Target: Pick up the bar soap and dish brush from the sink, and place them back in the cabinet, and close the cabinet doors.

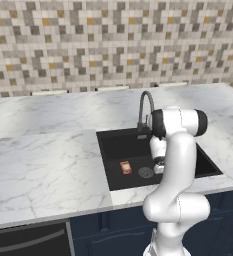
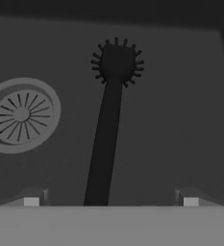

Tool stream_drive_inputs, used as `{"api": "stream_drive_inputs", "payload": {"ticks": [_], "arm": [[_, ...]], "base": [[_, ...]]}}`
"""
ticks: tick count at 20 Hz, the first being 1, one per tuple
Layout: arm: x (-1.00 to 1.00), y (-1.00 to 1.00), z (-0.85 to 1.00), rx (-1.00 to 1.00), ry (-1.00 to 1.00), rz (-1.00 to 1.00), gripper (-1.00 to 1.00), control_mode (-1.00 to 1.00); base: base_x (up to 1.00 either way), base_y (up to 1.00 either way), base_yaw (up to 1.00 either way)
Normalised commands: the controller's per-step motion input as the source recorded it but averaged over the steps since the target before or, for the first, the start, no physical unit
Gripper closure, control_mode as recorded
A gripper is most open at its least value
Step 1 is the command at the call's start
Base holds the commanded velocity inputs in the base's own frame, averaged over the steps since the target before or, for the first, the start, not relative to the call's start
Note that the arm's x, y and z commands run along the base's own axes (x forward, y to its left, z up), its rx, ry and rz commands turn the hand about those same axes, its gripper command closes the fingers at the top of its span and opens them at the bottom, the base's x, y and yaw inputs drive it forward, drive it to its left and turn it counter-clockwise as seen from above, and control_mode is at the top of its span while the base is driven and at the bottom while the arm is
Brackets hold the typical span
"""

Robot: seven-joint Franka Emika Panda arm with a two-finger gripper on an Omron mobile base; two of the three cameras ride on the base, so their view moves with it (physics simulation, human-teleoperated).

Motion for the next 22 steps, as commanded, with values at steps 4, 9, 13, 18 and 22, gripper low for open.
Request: {"api": "stream_drive_inputs", "payload": {"ticks": [4,9,13,18,22], "arm": [[0.11,0.0,0.0,0.0,0.0,0.0,-1.0,-1.0],[0.1,0.0,-0.03,0.0,0.0,0.0,-1.0,-1.0],[0.12,0.0,-0.08,0.0,0.0,0.0,-1.0,-1.0],[0.12,0.0,-0.09,0.0,0.0,0.0,-1.0,-1.0],[0.13,0.0,-0.11,0.0,0.0,0.0,-1.0,-1.0]], "base": [[0.0,0.0,0.0],[0.0,0.0,0.0],[0.0,0.0,0.0],[0.0,0.0,0.0],[0.0,0.0,0.0]]}}
